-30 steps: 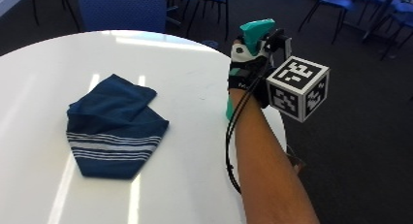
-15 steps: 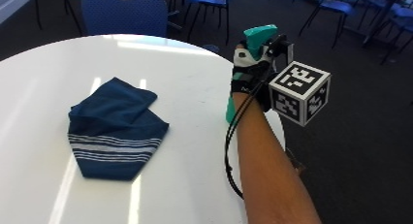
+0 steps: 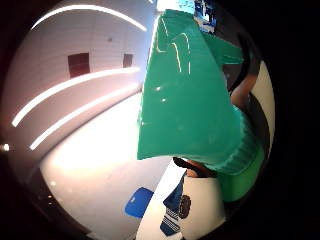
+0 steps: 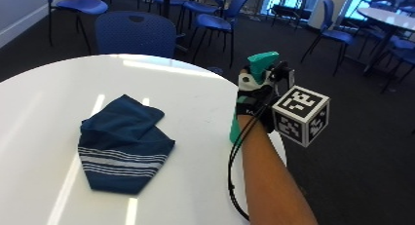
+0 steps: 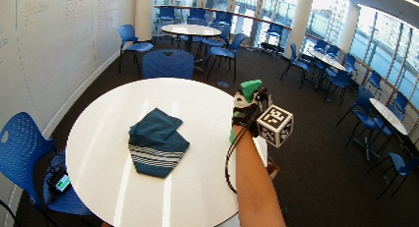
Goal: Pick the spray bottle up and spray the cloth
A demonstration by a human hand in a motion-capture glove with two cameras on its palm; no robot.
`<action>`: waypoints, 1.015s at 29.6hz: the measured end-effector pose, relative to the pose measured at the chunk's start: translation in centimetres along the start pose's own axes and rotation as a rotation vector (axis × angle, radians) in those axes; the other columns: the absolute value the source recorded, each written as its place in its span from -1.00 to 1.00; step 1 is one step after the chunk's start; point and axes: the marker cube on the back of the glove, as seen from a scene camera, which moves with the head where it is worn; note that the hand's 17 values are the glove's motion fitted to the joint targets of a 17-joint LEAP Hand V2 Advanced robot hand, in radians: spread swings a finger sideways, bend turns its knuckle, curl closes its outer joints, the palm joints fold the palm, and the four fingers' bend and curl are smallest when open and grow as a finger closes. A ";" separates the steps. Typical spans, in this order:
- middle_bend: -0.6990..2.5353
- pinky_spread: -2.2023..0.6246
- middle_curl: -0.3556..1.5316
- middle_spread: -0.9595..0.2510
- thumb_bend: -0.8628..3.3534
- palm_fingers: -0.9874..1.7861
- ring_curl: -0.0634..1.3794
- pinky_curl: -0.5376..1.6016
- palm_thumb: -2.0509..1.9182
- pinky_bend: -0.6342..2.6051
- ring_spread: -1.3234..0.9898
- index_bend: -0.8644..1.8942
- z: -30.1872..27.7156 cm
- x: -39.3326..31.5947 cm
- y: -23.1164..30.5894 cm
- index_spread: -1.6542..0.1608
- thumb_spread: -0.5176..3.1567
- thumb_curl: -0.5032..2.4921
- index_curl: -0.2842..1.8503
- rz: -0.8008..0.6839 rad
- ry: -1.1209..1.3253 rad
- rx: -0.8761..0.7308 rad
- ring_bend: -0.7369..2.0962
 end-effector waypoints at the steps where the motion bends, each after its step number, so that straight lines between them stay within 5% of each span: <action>1: -0.33 0.45 -0.08 0.32 -0.61 0.64 -0.28 -0.12 0.51 -0.36 0.01 -0.23 0.0 0.5 0.1 0.47 -0.49 -0.19 -0.28 -0.002 0.000 -0.005 -0.10; 6: -0.33 0.45 -0.08 0.32 -0.61 0.64 -0.28 -0.12 0.51 -0.36 0.01 -0.23 -0.7 1.8 0.5 0.47 -0.50 -0.19 -0.28 -0.084 0.055 -0.022 -0.09; 16: -0.32 0.44 -0.08 0.35 -0.61 0.66 -0.27 -0.13 0.51 -0.36 0.02 -0.22 -0.2 -4.2 0.7 0.48 -0.50 -0.18 -0.27 -0.619 0.311 -0.051 -0.09; 30: -0.32 0.43 -0.08 0.36 -0.61 0.66 -0.28 -0.13 0.50 -0.36 0.01 -0.22 1.6 -9.7 2.1 0.48 -0.51 -0.17 -0.26 -1.162 0.550 -0.029 -0.08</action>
